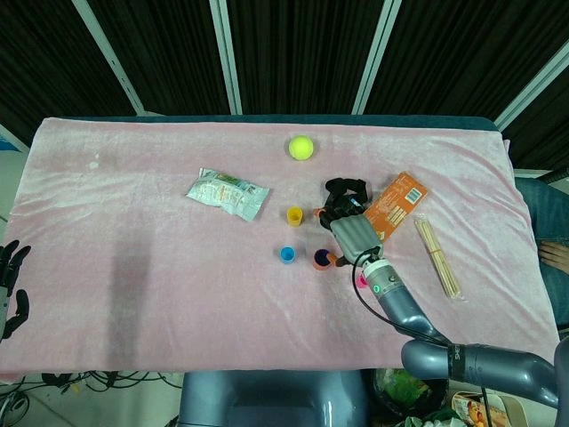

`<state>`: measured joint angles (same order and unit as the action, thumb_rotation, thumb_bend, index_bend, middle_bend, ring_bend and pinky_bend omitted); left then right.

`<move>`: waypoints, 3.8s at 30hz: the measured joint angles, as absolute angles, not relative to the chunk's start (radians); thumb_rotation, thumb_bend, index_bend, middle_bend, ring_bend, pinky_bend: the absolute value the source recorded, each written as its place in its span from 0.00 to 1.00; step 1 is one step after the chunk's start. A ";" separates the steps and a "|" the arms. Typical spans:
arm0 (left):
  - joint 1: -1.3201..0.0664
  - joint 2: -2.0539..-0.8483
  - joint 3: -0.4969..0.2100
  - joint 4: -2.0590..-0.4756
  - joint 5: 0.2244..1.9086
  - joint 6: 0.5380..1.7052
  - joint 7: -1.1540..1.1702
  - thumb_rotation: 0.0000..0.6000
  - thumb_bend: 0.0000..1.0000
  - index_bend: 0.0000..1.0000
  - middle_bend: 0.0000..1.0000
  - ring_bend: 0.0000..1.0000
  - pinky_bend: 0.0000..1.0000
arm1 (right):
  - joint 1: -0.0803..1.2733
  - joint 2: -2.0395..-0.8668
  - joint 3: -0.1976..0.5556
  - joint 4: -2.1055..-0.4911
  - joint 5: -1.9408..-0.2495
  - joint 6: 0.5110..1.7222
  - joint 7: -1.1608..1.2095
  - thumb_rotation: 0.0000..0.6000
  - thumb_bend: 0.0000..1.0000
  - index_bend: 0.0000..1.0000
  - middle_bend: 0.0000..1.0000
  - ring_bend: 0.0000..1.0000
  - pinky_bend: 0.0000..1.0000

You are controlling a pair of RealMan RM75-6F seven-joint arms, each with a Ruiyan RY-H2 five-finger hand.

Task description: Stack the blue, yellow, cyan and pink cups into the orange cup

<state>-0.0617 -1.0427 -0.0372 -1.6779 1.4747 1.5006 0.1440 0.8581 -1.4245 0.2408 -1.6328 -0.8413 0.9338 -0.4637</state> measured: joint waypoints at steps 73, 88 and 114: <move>-0.064 -1.031 -0.049 -1.693 1.424 1.475 0.136 1.00 0.71 0.05 0.01 0.00 0.02 | 1.082 -1.734 0.301 -0.993 -0.939 0.657 -0.211 1.00 0.36 0.49 0.47 0.26 0.21; -0.065 -1.031 -0.045 -1.696 1.427 1.472 0.150 1.00 0.71 0.05 0.01 0.00 0.02 | 0.938 -1.391 0.232 -1.589 -0.933 0.862 -0.383 1.00 0.36 0.49 0.47 0.26 0.21; -0.066 -1.035 -0.042 -1.691 1.426 1.470 0.166 1.00 0.71 0.05 0.01 0.00 0.02 | 0.865 -1.395 0.130 -1.656 -1.000 0.931 -0.440 1.00 0.35 0.49 0.46 0.26 0.21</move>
<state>-0.0663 -1.0351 -0.0421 -1.6909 1.4257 1.4697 0.1664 0.8654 -1.3947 0.1295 -1.6563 -1.0001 0.9311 -0.4400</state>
